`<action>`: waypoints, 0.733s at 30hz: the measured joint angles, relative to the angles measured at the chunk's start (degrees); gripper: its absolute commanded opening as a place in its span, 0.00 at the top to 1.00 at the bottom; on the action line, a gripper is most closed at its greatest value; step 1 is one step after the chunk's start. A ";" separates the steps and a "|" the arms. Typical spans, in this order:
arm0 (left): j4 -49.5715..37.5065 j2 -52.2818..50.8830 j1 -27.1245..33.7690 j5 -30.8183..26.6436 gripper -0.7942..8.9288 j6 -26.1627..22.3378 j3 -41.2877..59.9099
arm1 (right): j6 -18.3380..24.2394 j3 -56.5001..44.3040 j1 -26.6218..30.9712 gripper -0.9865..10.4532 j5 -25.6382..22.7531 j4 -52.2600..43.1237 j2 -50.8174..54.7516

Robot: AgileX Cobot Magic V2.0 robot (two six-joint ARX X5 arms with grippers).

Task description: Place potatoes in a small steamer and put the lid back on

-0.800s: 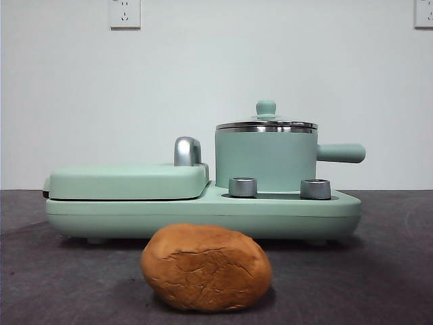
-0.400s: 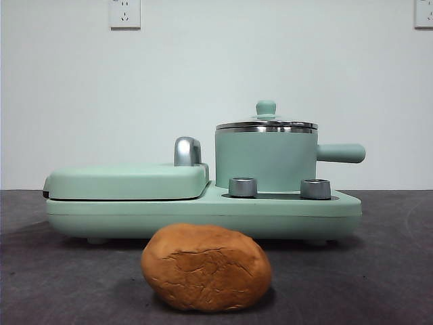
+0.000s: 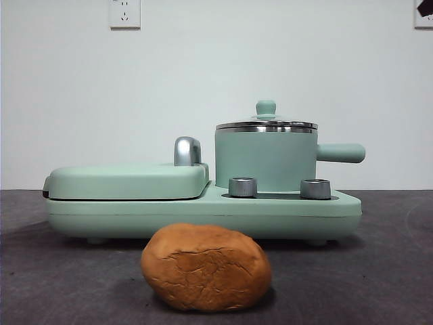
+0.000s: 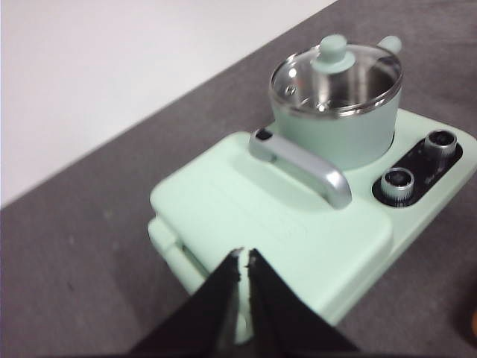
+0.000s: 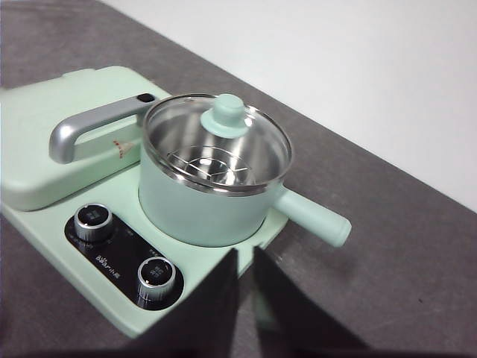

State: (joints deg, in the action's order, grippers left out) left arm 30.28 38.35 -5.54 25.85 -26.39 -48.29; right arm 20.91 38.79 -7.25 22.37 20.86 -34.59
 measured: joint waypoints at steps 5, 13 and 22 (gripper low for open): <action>-3.69 -0.11 -0.92 -0.04 0.62 2.27 -0.35 | 0.79 0.09 -0.28 0.74 0.00 0.11 -0.33; -6.58 1.29 -2.69 -0.07 0.62 8.37 -0.35 | 1.20 0.09 -0.28 0.72 0.00 0.11 -0.33; -23.98 12.74 -9.79 -1.09 0.62 14.80 -0.35 | 1.16 0.09 -0.28 0.72 0.00 -1.44 -0.33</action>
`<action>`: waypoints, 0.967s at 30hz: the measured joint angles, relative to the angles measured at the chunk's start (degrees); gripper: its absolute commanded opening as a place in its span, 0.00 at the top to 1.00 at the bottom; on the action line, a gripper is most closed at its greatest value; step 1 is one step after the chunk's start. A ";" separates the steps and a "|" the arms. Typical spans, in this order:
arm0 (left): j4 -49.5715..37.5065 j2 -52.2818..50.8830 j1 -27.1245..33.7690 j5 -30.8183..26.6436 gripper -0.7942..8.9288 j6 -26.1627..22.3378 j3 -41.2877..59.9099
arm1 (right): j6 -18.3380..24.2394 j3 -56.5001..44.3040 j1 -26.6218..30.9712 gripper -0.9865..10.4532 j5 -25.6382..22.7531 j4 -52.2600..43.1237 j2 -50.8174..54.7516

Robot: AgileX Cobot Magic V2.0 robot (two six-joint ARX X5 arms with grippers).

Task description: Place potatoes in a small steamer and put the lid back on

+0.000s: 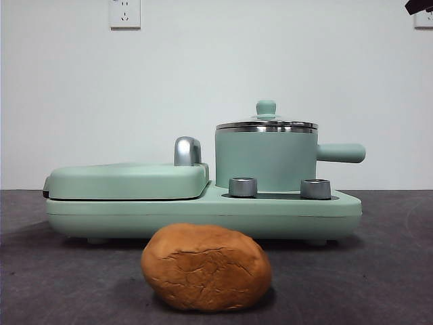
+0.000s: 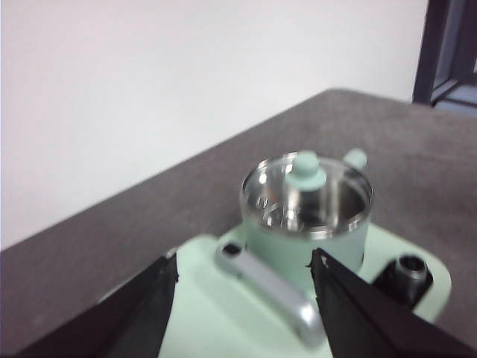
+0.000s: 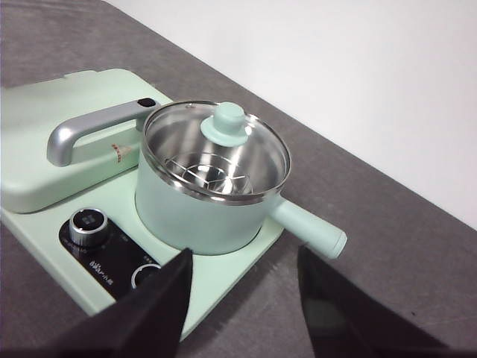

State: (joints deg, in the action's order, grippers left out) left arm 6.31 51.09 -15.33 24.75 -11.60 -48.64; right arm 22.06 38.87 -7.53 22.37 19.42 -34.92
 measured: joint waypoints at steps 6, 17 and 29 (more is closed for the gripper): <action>-11.21 11.43 -5.51 -1.84 0.62 1.36 -1.81 | 0.00 0.00 0.00 0.72 -1.03 0.02 0.00; -18.34 32.13 -12.59 -1.90 0.63 1.77 -13.00 | -0.02 0.00 0.00 0.72 -1.60 0.00 0.00; -18.53 49.90 -16.90 -1.92 0.63 1.77 -29.44 | -0.02 0.00 0.00 0.72 -1.60 0.00 0.00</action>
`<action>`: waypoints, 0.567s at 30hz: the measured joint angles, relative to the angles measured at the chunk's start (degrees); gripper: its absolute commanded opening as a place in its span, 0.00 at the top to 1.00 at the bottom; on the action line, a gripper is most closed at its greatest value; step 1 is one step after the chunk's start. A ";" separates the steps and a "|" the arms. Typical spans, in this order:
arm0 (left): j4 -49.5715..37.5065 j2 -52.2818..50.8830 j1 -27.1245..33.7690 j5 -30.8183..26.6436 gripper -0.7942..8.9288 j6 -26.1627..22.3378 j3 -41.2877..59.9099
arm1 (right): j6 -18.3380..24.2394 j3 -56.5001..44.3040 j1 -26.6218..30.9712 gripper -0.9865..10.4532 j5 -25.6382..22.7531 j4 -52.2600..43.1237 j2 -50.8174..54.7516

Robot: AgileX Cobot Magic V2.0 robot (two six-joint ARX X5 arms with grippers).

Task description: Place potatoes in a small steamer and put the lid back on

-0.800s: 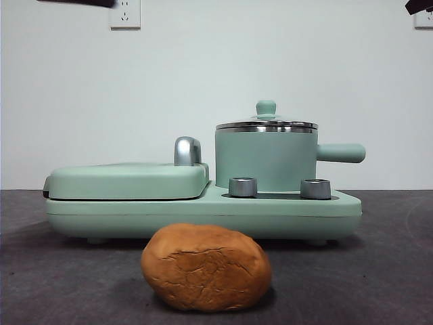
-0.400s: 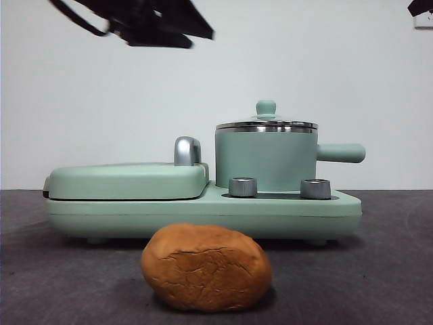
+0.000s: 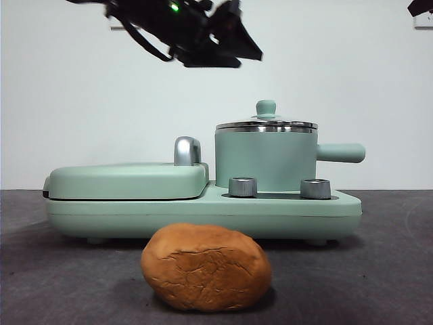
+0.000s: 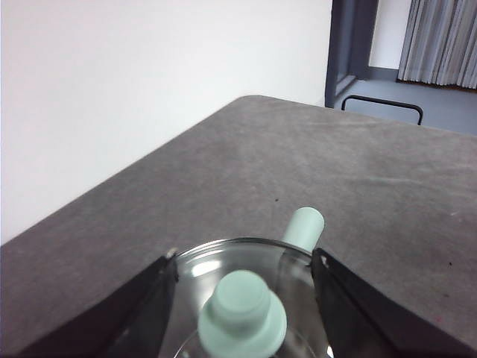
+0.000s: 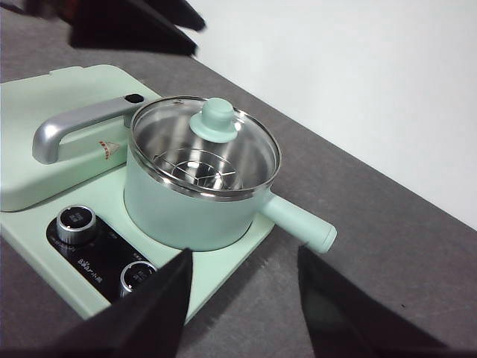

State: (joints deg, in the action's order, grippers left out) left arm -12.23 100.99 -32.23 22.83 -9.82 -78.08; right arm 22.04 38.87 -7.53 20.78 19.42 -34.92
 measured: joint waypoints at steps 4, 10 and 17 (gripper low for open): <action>0.00 4.00 -1.03 0.00 0.63 0.00 -3.50 | 0.00 0.00 0.00 0.72 0.00 0.02 0.00; -0.15 8.00 -1.44 -0.02 0.63 0.00 -5.81 | 0.00 0.00 0.00 0.72 0.00 0.02 0.00; 0.00 10.78 -1.44 -1.92 0.63 0.00 -5.81 | 0.00 0.00 0.00 0.72 0.00 0.00 0.00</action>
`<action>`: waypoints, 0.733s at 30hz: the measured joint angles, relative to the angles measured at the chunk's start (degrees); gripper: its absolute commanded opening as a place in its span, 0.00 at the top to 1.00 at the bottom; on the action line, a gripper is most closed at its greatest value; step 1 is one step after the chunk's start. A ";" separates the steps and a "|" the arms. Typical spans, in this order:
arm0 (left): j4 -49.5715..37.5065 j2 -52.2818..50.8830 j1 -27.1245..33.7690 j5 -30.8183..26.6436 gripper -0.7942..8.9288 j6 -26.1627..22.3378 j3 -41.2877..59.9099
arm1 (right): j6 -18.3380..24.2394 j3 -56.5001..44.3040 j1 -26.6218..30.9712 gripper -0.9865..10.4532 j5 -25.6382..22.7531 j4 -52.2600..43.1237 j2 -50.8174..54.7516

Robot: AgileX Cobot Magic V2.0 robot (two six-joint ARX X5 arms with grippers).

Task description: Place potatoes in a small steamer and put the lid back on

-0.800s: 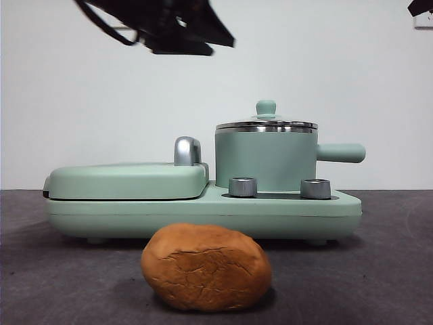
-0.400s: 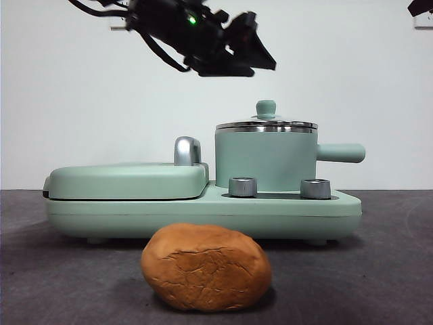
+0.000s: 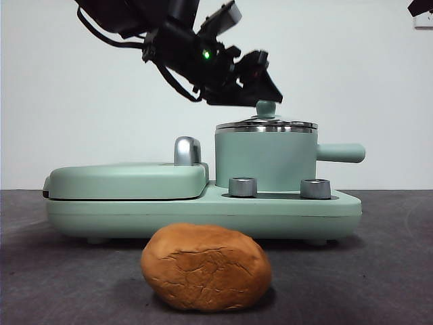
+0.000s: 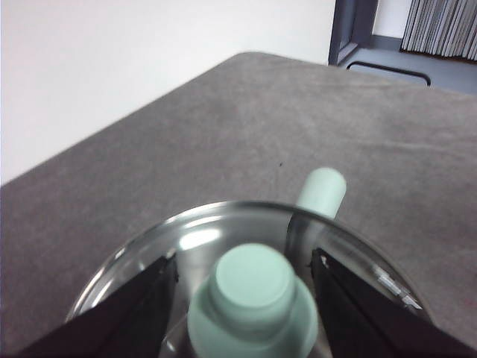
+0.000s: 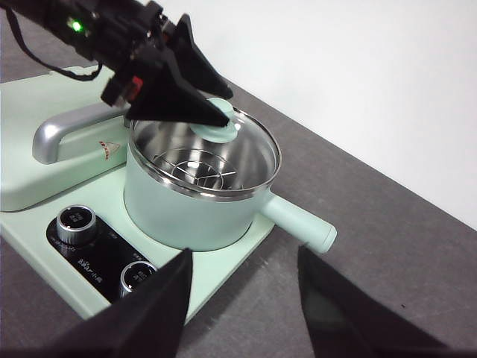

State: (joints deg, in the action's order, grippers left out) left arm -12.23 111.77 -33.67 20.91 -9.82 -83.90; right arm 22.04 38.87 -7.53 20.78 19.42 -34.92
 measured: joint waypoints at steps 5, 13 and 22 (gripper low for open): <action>-0.04 0.57 0.00 -0.02 0.63 0.00 0.00 | 0.00 0.00 0.00 0.72 0.00 0.00 0.00; -0.02 0.74 0.00 -0.02 0.64 0.00 0.00 | 0.00 0.00 0.00 0.72 0.00 0.00 0.00; -0.04 0.76 0.00 0.02 0.87 0.00 -0.02 | 0.00 0.00 0.02 0.72 0.00 0.00 0.00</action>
State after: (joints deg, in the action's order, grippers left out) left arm -12.27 112.53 -33.67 20.93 -9.82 -83.92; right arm 22.04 38.87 -7.51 20.78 19.42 -34.92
